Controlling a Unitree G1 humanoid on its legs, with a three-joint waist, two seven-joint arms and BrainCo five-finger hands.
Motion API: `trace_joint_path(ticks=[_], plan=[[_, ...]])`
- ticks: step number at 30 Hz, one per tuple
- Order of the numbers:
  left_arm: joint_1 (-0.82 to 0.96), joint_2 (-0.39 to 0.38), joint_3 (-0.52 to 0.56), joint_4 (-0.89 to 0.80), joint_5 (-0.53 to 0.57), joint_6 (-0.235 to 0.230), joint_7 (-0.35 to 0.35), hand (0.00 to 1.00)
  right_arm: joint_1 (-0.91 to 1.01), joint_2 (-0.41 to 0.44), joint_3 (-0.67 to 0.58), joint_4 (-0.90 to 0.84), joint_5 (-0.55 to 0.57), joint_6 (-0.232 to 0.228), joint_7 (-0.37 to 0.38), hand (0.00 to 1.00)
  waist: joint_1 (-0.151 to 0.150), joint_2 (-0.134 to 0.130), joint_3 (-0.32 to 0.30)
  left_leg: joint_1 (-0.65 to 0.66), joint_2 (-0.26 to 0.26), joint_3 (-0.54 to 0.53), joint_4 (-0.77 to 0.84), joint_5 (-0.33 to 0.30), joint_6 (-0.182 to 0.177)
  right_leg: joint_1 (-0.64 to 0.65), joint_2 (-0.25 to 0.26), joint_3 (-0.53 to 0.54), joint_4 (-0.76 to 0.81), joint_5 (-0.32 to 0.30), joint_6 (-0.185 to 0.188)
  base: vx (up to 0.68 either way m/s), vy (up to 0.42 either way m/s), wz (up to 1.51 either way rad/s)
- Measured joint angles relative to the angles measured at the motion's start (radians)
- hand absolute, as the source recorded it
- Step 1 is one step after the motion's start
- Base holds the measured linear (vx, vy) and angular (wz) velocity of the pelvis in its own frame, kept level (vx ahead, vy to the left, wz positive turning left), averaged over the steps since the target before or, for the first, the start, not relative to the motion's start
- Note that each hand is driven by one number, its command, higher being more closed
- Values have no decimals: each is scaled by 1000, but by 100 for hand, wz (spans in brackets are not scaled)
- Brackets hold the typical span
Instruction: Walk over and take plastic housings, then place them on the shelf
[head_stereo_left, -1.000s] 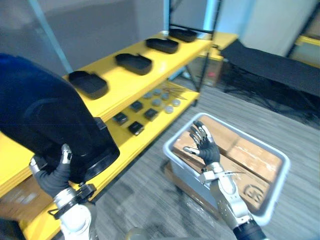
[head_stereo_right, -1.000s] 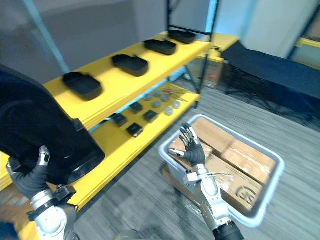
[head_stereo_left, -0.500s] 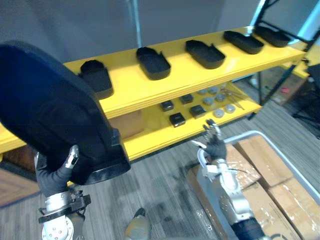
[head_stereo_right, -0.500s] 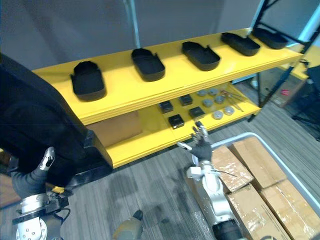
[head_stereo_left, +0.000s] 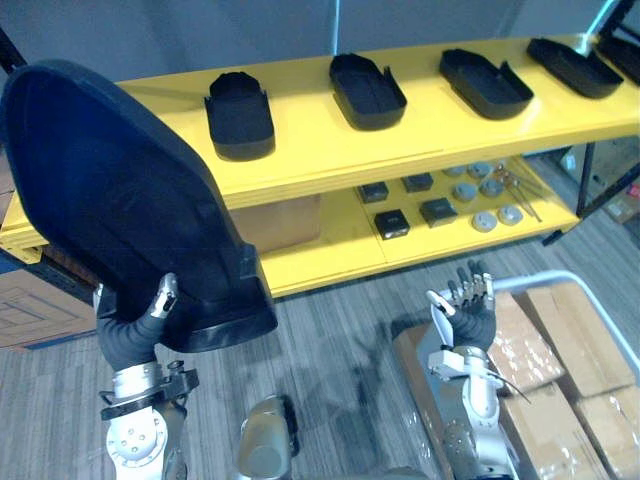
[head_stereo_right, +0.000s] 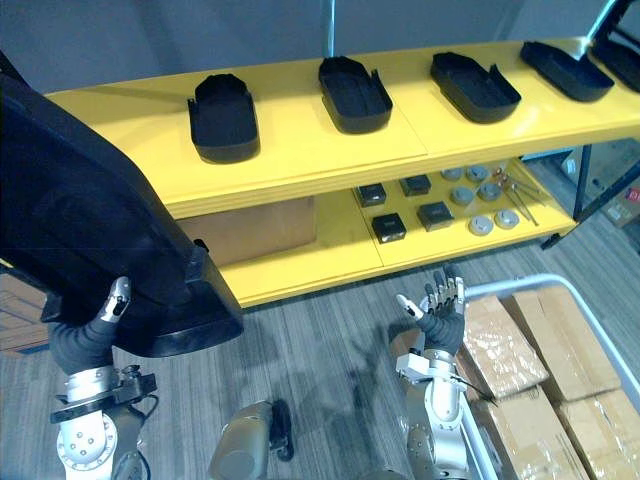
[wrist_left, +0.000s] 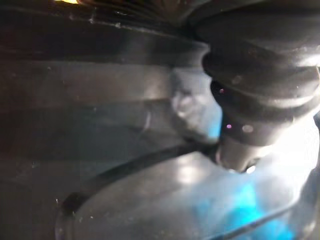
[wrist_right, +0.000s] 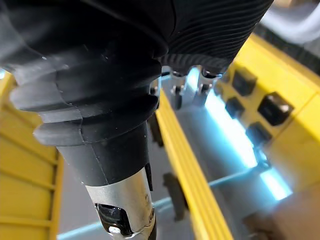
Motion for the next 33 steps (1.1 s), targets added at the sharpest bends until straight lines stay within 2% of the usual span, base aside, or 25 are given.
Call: trace_joint_path(ticks=[1, 2, 3, 4, 5, 6, 7, 9, 10, 11, 14, 16, 19, 21, 22, 24, 25, 26, 27, 28, 30, 32, 33], plan=[[-13, 20, -2, 0, 12, 0, 12, 100, -4, 7, 0, 1, -30, -2, 1, 0, -6, 6, 4, 33, -10, -10, -45, 8, 17, -72, 20, 68, 104, -12, 22, 228, 117, 13], [-16, 25, -2, 1, 16, 0, 21, 100, -7, 9, 0, 1, -36, -3, 4, 0, -14, 2, 1, 57, -14, -15, -71, 12, 21, -99, 41, 89, 136, -37, 28, 282, 118, 27], [-19, 27, -2, 1, 20, 1, 38, 100, -8, 10, -4, -1, -44, -6, 6, 0, -36, 18, 4, 106, -20, -32, -131, 33, 12, -131, 97, 105, 133, -80, 33, 279, 96, 41], [-33, 30, -9, 1, 19, 1, 44, 100, 5, 12, -23, -14, -55, -13, 8, 0, -53, 21, -6, 148, -31, -49, -193, 54, 10, -162, 147, 102, 67, -107, 30, 285, 88, 48], [-48, 31, -12, 2, 19, 1, 45, 100, 11, 12, -38, -25, -59, -19, 9, 0, -59, 22, -8, 161, -35, -56, -215, 61, 9, -174, 171, 102, 17, -117, 31, 345, 43, 65], [-104, 48, -16, 14, 18, 1, 48, 100, 23, 8, -91, -73, -67, -32, 11, 0, -74, 34, -14, 181, -38, -90, -236, 63, 8, -207, 235, 107, -165, -127, 25, 292, -1, 62], [-125, 59, -21, 25, 15, 1, 49, 100, 24, 5, -109, -88, -67, -38, 10, 0, -84, 40, -13, 184, -38, -106, -237, 63, 8, -212, 252, 114, -221, -125, 27, 285, -25, 69], [-166, 73, -37, 58, 9, 5, 51, 100, 22, -10, -148, -116, -67, -48, 9, 0, -101, 45, -12, 196, -41, -137, -231, 63, 7, -215, 289, 174, -342, -101, 40, 222, -83, 67], [-186, 76, -51, 82, 9, 10, 52, 100, 25, -22, -176, -138, -67, -52, 6, 0, -111, 39, -15, 195, -51, -163, -208, 59, 2, -203, 307, 231, -428, -22, 29, 265, -169, 97], [-187, 63, -71, 97, 9, 12, 52, 100, 22, -42, -201, -156, -66, -59, 3, 0, -122, 47, -22, 195, -55, -195, -183, 36, -28, -182, 312, 247, -445, 57, 59, 225, -170, 91], [-130, 29, -98, 101, 9, 21, 48, 100, -10, -105, -220, -163, -65, -67, 2, 0, -119, 104, -50, 227, -18, -222, -194, 26, -47, -112, 347, 199, -495, 56, 44, 218, -134, 40], [-112, 10, -96, 98, 7, 21, 45, 100, -27, -117, -220, -172, -65, -67, 1, 0, -105, 126, -62, 253, -11, -221, -208, 26, -47, -79, 356, 193, -504, 50, 35, 127, -78, 10], [-76, 2, -82, 55, 1, 17, 44, 100, -51, -114, -213, -209, -70, -71, 1, 0, -96, 143, -72, 263, -12, -223, -223, 29, -53, -65, 356, 186, -507, 41, 21, 61, -17, 17], [-64, -12, -78, 44, -2, 15, 40, 100, -53, -110, -216, -221, -73, -72, -1, 0, -95, 141, -70, 258, -16, -204, -227, 46, -80, -53, 344, 158, -515, 40, 20, 1, 16, 45], [-61, -26, -80, 44, -4, 15, 30, 100, -46, -102, -222, -237, -73, -72, -15, 0, -105, 132, -65, 259, -25, -176, -235, 70, -99, -25, 325, 124, -531, 39, 21, -22, 15, 66], [-48, -39, -89, 27, -37, 15, 4, 100, -42, -89, -254, -256, -75, -71, -21, 0, -104, 125, -64, 262, -50, -167, -277, 113, -102, -5, 289, 77, -541, 38, 21, -33, 18, 86], [-44, -42, -88, 18, -40, 15, 0, 100, -42, -89, -262, -261, -75, -71, -21, 0, -104, 117, -60, 256, -62, -168, -280, 126, -117, 0, 273, 75, -547, 36, 24, -56, 66, 89], [-44, -42, -89, 6, -40, 14, -4, 100, -43, -81, -275, -268, -75, -70, -19, 0, -105, 94, -46, 227, -61, -151, -235, 101, -101, 12, 248, 70, -563, 31, 37, -82, 72, 75], [-37, -43, -90, 7, -41, 10, -10, 100, -51, -78, -285, -266, -70, -68, -18, 0, -104, 93, -42, 199, -16, -122, -191, 90, -87, 14, 225, 49, -557, 29, 42, -93, 117, 79], [-31, -44, -90, 10, -41, 10, -10, 100, -56, -78, -283, -266, -68, -67, -15, 0, -105, 92, -42, 173, 45, -104, -150, 91, -97, 17, 202, 48, -551, 20, 52, -71, 115, 53], [-29, -45, -90, 16, -47, 8, -10, 100, -75, -79, -274, -256, -62, -67, -14, 0, -106, 93, -41, 158, 116, -109, -130, 104, -117, 17, 163, 48, -527, 3, 80, -42, 249, 21], [-24, -61, -94, 39, -68, -8, 6, 100, -122, -87, -245, -191, -8, -73, -8, 0, -119, 101, -44, 173, 182, -140, -191, 134, -119, 0, 83, 97, -446, -39, 148, 6, 409, -9], [-20, -68, -95, 46, -68, -14, 12, 100, -133, -92, -232, -171, 5, -73, -6, 0, -122, 110, -43, 184, 186, -159, -217, 147, -111, -6, 70, 116, -429, -47, 164, 31, 512, -26]])
